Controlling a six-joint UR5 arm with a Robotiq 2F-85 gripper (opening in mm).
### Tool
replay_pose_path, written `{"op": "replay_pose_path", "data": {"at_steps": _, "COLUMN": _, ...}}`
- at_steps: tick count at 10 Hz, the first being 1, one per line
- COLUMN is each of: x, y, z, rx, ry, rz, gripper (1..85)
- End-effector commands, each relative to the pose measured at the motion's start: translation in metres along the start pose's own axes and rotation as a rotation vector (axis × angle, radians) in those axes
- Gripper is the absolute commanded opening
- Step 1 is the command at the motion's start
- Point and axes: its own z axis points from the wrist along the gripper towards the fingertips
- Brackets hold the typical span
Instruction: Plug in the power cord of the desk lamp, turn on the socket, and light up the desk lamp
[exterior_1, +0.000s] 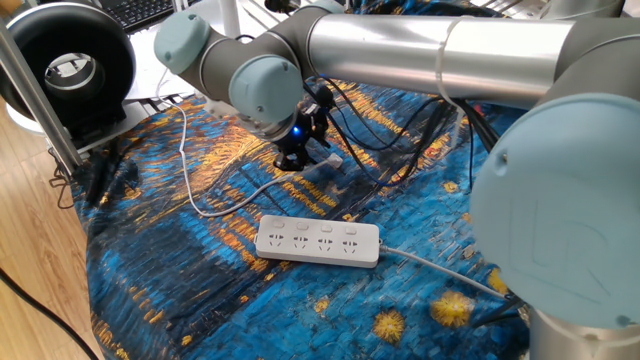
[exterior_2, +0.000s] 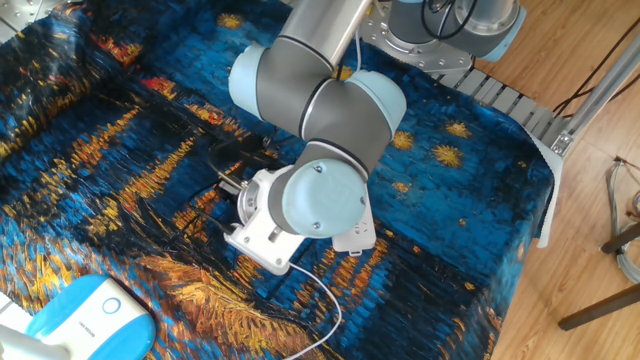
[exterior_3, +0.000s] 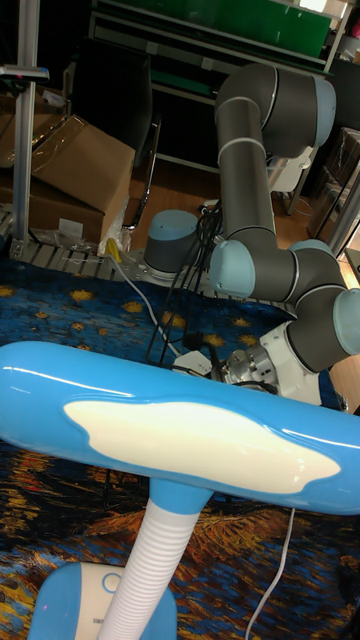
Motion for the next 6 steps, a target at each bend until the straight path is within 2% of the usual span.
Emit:
{"op": "replay_pose_path", "data": {"at_steps": 1, "x": 0.0074, "y": -0.0035, "z": 0.0021, "rx": 0.008, "ry": 0.018, "rz": 0.002, "gripper": 40.3}}
{"op": "replay_pose_path", "data": {"at_steps": 6, "x": 0.0078, "y": -0.0004, "z": 0.0028, "rx": -0.01, "ry": 0.023, "rz": 0.007, "gripper": 40.3}}
